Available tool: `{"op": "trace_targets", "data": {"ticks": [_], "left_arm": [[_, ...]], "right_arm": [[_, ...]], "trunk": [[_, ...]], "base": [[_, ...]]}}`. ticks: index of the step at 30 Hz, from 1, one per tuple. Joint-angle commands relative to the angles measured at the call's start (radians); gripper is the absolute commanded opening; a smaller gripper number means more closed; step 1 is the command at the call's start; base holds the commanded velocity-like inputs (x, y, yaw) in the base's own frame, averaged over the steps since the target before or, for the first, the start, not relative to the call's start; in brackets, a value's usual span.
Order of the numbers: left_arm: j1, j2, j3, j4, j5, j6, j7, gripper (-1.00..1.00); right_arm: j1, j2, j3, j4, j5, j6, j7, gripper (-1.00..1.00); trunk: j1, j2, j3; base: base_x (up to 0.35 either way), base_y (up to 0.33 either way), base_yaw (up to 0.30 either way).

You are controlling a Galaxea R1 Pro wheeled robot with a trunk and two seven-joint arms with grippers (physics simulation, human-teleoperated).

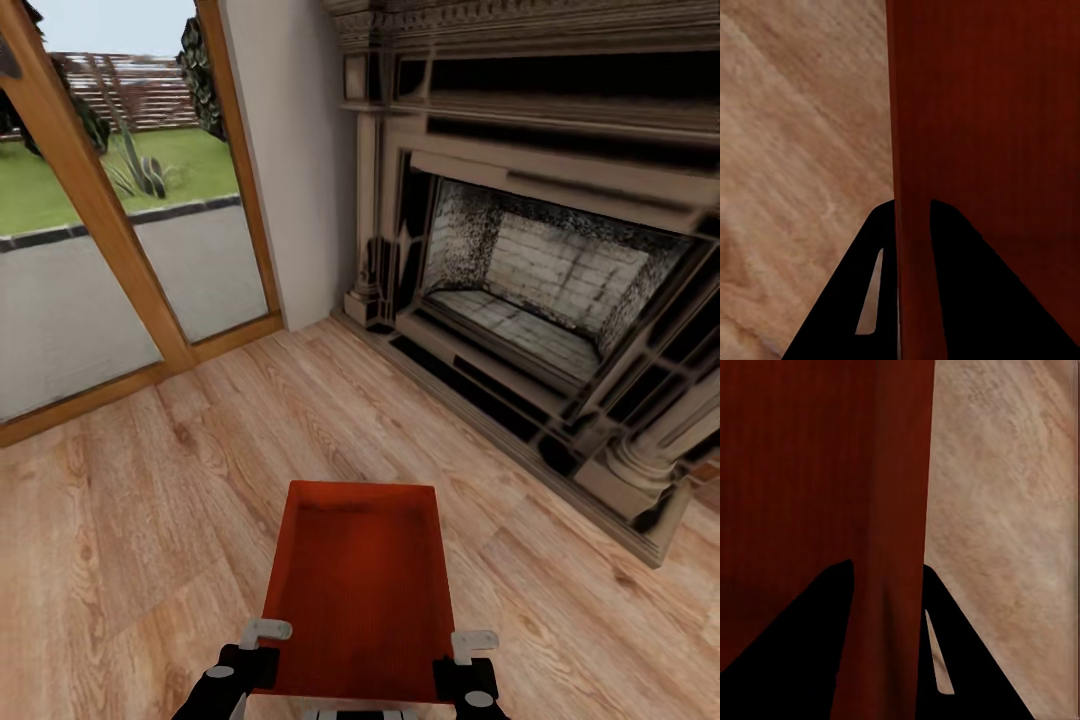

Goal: Move the two storage containers from the living room to the garage. In the garage, place one container on the floor and stack the other container on top of it (either order is fine).

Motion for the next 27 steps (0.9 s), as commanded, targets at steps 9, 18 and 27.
{"op": "trace_targets", "data": {"ticks": [9,18,27], "left_arm": [[0.001,0.005,-0.008,0.0,-0.013,0.006,0.013,-1.0],[0.001,0.005,-0.008,0.001,-0.013,0.005,0.013,-1.0],[0.001,0.005,-0.008,0.001,-0.014,0.005,0.013,-1.0]], "right_arm": [[-0.002,-0.004,-0.007,-0.002,0.005,-0.001,-0.009,-1.0],[-0.002,-0.004,-0.008,-0.003,0.004,-0.006,-0.008,-1.0],[-0.002,-0.004,-0.008,-0.003,0.004,-0.009,-0.008,-1.0]], "trunk": [[-0.035,0.063,0.028],[-0.069,0.126,0.056],[-0.104,0.189,0.084]], "base": [[0.0,0.0,0.0],[0.0,0.0,0.0],[0.0,0.0,0.0]]}}
